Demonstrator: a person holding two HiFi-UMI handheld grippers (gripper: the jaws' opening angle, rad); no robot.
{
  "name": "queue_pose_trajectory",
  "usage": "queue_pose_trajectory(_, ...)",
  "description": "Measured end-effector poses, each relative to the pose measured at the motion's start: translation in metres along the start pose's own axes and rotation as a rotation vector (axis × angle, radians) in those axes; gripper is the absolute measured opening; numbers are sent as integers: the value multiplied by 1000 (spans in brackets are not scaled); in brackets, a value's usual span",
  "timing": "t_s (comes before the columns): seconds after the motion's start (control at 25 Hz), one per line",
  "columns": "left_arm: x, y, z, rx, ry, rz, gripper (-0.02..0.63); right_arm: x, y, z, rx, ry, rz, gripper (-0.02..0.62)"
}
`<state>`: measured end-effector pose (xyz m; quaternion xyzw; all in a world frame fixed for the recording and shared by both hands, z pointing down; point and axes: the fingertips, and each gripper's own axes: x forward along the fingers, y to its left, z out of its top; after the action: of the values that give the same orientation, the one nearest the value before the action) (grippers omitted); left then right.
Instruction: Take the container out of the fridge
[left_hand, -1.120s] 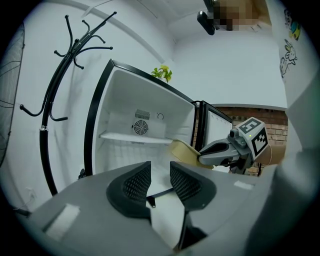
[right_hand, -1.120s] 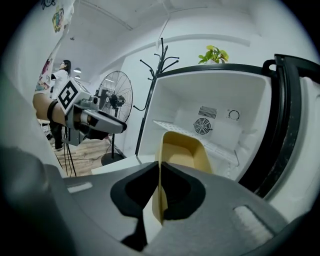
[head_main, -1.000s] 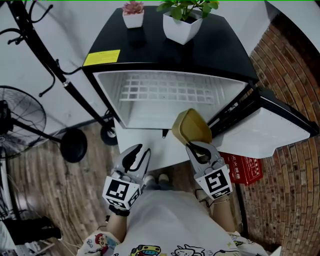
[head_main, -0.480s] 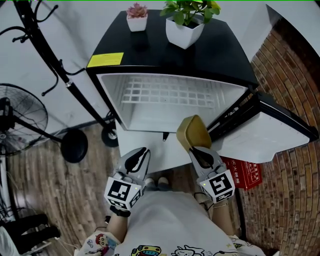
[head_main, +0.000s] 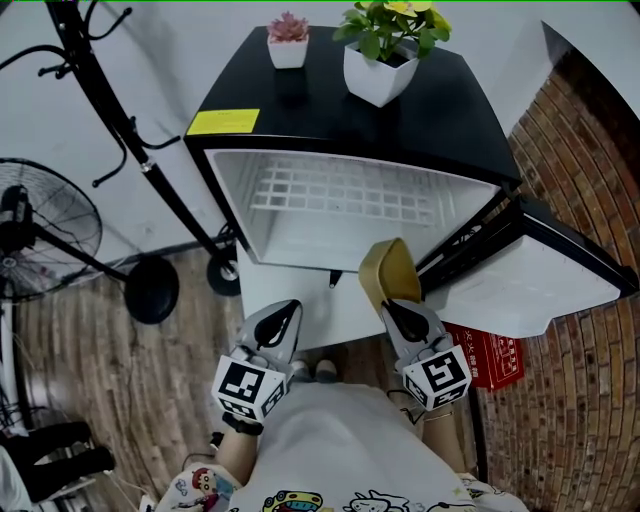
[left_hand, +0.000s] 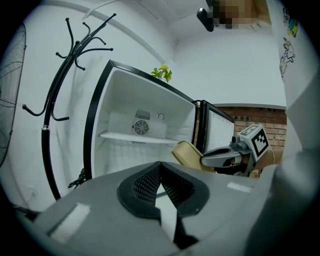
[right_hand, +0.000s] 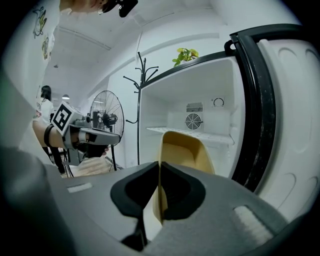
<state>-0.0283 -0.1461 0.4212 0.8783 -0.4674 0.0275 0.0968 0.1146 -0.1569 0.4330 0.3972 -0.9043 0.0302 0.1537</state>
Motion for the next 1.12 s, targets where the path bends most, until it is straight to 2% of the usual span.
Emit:
queue_pose_trajectory(0.48,-1,5,-1,-3,16,31,3,2,-6,0,13,-12,11,17)
queue_pose_trajectory(1.12,2,16,-4,-2,22,31,3,9,-11,1,35,-10,-12,17)
